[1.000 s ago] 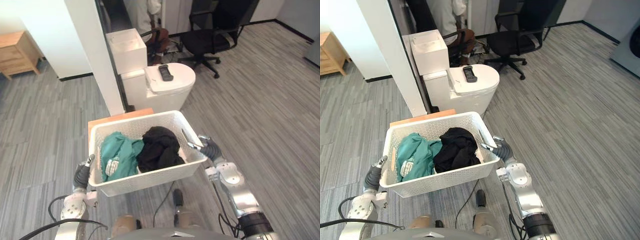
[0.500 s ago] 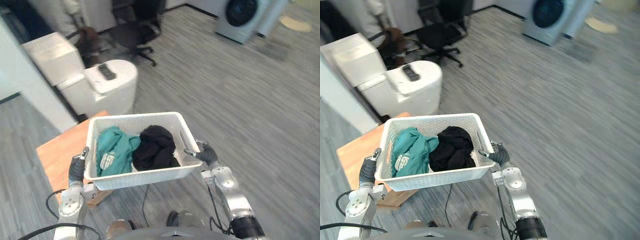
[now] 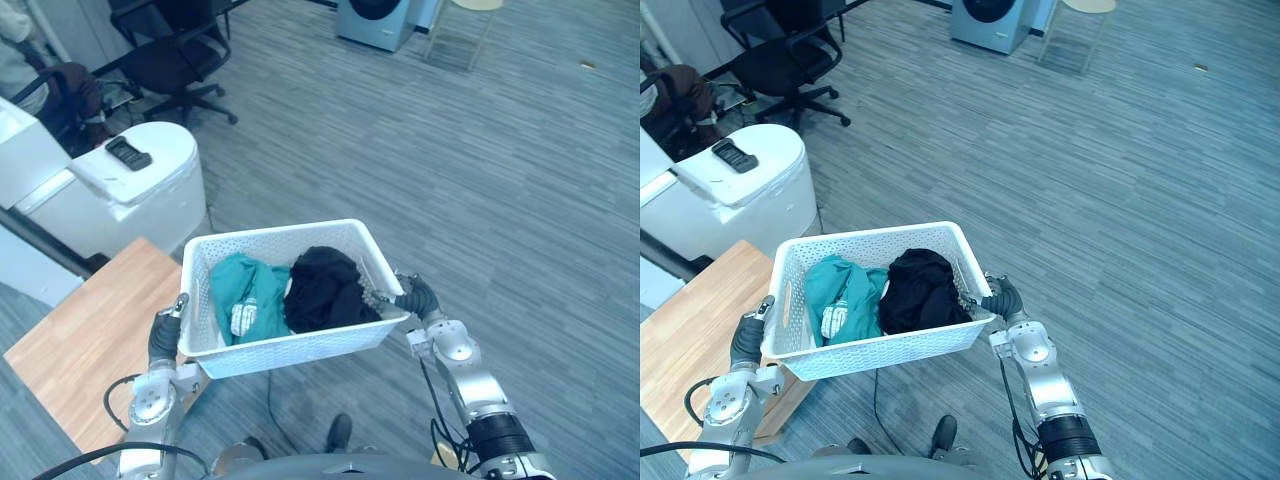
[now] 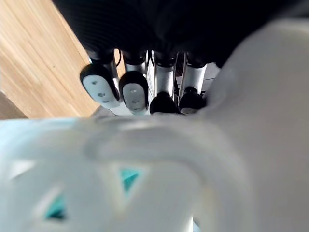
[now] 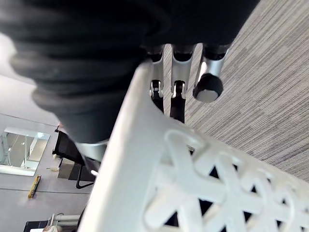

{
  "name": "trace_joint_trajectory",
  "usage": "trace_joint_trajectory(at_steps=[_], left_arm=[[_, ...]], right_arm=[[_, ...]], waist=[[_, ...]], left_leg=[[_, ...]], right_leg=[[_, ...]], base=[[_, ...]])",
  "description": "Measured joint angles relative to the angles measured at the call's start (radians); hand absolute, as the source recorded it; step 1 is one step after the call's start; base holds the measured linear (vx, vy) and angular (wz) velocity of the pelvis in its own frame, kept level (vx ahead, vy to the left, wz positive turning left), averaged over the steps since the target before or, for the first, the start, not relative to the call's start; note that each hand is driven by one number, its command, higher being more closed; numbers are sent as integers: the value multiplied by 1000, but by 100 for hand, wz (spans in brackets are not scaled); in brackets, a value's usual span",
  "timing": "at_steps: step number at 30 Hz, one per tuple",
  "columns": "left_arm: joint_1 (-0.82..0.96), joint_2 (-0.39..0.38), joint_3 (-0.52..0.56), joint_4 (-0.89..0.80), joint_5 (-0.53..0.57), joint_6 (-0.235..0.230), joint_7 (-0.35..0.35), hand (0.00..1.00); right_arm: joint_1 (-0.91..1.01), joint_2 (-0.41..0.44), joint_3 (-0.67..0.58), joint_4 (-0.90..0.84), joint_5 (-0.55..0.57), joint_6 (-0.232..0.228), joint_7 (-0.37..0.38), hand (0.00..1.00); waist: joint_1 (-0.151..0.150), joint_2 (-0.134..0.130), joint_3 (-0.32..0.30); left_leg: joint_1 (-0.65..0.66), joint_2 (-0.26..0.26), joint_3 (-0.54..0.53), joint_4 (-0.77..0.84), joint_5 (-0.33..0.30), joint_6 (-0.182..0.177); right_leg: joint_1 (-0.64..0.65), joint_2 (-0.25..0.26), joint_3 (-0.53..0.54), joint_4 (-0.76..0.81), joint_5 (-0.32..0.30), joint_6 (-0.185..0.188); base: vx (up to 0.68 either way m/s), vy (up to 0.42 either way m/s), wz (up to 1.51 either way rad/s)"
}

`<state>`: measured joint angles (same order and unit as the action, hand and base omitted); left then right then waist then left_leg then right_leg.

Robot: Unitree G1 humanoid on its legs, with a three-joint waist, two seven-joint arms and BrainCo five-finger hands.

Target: Pick up the laundry basket with both hands and put the clothes into the washing machine.

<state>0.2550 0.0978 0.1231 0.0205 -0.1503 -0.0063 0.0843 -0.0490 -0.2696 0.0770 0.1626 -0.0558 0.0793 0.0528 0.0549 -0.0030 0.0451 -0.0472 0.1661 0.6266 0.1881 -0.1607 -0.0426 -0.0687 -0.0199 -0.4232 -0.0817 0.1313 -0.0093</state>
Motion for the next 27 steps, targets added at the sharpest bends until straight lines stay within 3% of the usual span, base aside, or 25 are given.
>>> trace_joint_trajectory(at_steps=[8, 12, 18, 23, 26, 27], left_arm=[[2, 4, 1, 0, 1, 0, 10, 100], [2, 13, 1, 1, 8, 0, 17, 100], [2, 26, 5, 1, 8, 0, 23, 100], [2, 22, 1, 1, 7, 0, 24, 100], [3, 24, 2, 9, 3, 0, 28, 100], [4, 23, 2, 27, -3, 0, 30, 100]], right_arm=[[0, 5, 0, -32, 0, 0, 0, 100], [1, 15, 0, -32, 1, 0, -1, 100], [2, 32, 1, -32, 0, 0, -3, 100], [17, 31, 0, -47, 1, 0, -13, 100], [66, 34, 0, -89, 10, 0, -20, 100], [72, 36, 0, -90, 11, 0, -20, 100]], waist=[[18, 5, -21], [19, -4, -27], [21, -8, -31], [-16, -3, -34], [-12, 11, -32], [-7, 22, -26]], left_leg=[[-2, -50, -52, -40, 23, 29], [-6, -80, -50, -60, 37, 51], [-6, -88, 12, -48, 36, 51], [-33, -30, 39, 45, -7, 19], [-52, 87, 44, 234, -60, -11], [-79, 135, -17, 354, -60, -12]], right_leg=[[-5, -35, 34, -8, 57, 31], [-26, -59, 80, -8, 58, 31], [-54, -69, 147, -8, 34, 33], [-65, -41, 181, -8, 24, 14], [-39, 19, 221, -8, 13, -11], [-22, 41, 242, -8, 7, -21]], base=[[-65, 162, 13], [-110, 133, 1], [-113, 46, -29], [-68, -22, -24], [-6, -63, -48], [11, -82, -54]])
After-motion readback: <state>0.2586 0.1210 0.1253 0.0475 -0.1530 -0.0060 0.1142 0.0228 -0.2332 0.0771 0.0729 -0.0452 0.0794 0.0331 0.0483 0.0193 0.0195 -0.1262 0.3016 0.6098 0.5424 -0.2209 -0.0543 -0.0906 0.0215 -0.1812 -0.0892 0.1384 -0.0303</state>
